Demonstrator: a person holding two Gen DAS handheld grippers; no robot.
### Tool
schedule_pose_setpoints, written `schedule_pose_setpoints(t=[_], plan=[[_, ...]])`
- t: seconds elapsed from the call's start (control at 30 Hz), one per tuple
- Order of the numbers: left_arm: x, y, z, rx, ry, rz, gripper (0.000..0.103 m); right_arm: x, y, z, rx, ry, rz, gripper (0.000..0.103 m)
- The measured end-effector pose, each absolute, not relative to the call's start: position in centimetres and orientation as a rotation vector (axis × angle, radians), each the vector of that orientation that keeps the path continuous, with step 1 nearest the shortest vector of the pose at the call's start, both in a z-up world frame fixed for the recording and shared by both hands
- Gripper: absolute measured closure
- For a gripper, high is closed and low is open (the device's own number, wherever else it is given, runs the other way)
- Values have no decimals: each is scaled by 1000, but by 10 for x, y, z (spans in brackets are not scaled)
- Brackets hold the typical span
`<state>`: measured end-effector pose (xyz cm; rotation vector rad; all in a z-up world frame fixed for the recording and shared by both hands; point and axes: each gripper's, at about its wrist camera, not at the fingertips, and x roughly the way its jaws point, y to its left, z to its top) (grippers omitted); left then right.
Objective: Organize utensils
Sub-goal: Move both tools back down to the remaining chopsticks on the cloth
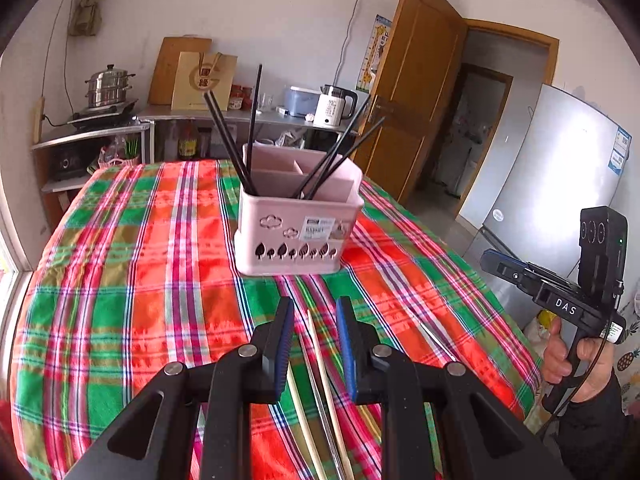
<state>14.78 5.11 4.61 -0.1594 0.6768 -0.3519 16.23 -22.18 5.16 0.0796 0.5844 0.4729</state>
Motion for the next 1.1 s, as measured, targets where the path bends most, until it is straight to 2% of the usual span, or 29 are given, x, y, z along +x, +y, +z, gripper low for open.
schedule_pose_setpoints(t=[0.53, 1.1], plan=[[182, 21, -31, -109, 922, -318, 82, 168, -233, -13, 63, 745, 438, 84], [195, -5, -47, 14, 965, -278, 82, 185, -230, -43, 10, 833, 415, 84]])
